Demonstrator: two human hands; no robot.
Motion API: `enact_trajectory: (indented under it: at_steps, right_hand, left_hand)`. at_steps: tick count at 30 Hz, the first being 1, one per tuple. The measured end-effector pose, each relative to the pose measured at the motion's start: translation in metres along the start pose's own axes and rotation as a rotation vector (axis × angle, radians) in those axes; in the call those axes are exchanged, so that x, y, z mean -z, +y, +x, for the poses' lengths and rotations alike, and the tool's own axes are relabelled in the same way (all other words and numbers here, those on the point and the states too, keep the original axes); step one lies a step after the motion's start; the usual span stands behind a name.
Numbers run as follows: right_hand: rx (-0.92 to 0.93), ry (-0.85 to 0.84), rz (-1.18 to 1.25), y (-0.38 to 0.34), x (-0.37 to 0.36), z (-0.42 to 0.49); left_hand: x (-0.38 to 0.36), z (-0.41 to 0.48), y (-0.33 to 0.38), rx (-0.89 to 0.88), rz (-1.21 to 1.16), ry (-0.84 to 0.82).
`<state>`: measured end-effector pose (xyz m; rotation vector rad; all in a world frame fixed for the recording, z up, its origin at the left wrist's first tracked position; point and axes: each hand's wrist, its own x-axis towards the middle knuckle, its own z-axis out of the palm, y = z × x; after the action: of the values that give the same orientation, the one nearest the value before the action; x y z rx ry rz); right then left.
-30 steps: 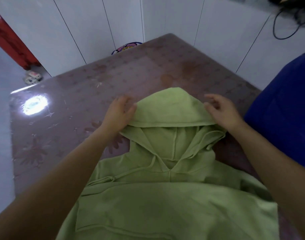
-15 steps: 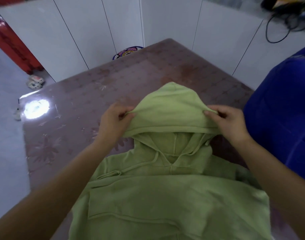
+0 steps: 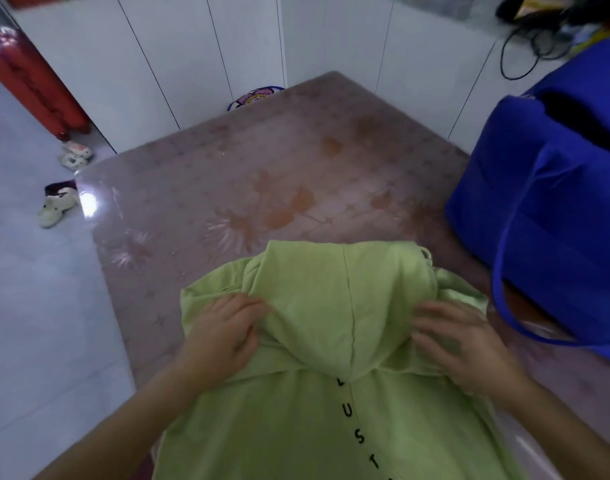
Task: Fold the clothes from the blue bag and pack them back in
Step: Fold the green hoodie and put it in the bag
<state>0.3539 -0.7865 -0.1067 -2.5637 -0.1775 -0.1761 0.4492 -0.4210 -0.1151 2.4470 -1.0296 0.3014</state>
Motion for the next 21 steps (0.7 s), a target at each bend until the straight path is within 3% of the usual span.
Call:
enact_trajectory:
  at_steps: [2,3,6,8,13,18,21]
  right_hand:
    - [-0.067,0.062,0.03,-0.03,0.002,0.013]
    - [-0.085,0.036,0.002,-0.043,0.0,0.021]
    - [-0.08,-0.205,-0.216,-0.065,-0.017,0.037]
    - [-0.091,-0.371,-0.396,-0.053,-0.033,0.034]
    - [-0.123,-0.459,-0.469,-0.027,-0.055,0.02]
    - [-0.133,-0.378,-0.41,-0.033,-0.046,-0.025]
    - [-0.184,-0.313,-0.342,-0.035,-0.039,-0.092]
  left_hand:
    - [0.001,0.02,0.031,0.152,-0.07,0.016]
    - [-0.002,0.031,0.046,0.225,-0.057,-0.061]
    - [-0.03,0.045,0.073,0.336,0.139,-0.412]
    - [-0.051,0.037,0.071,0.302,0.269,-0.486]
    - [-0.068,0.014,0.057,0.306,0.318,-0.498]
    - [-0.049,-0.028,0.065,0.286,0.303,-0.524]
    - [-0.034,-0.085,0.072,0.367,0.235,-0.445]
